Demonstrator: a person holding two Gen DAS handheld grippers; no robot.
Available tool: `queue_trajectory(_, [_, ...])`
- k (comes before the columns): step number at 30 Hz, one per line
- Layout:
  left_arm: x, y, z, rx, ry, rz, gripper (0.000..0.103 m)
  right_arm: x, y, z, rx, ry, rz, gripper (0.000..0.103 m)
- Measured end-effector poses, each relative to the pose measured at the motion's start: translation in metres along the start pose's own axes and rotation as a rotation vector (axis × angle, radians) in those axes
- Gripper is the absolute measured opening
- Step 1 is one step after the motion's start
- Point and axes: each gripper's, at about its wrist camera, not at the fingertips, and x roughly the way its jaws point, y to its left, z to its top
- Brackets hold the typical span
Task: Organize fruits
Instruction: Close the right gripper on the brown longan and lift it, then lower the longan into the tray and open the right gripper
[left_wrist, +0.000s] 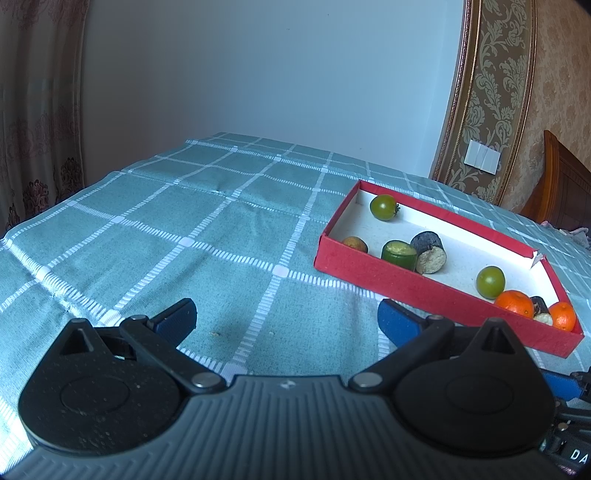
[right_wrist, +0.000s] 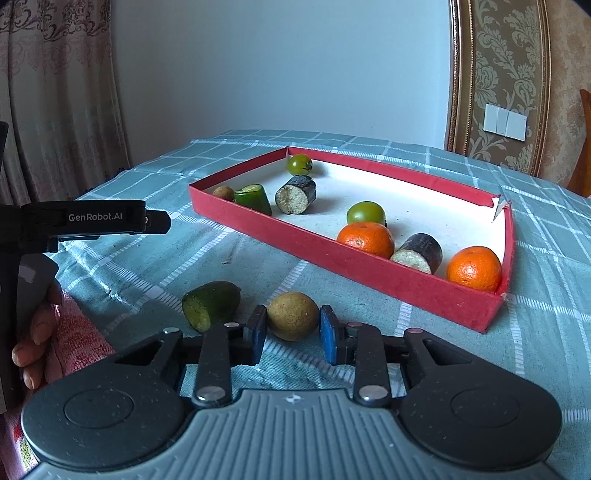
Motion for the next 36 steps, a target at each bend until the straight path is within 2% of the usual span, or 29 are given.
queue_trajectory(18, [0.003, -0.003, 0.0, 0.017, 0.01, 0.007, 0.103, -0.029, -0.036, 0.019, 0.056, -0.1, -0.027, 0.03])
queue_trajectory(36, [0.004, -0.002, 0.001, 0.016, 0.015, 0.009, 0.103, -0.011, -0.068, 0.054, 0.082, -0.171, -0.082, 0.03])
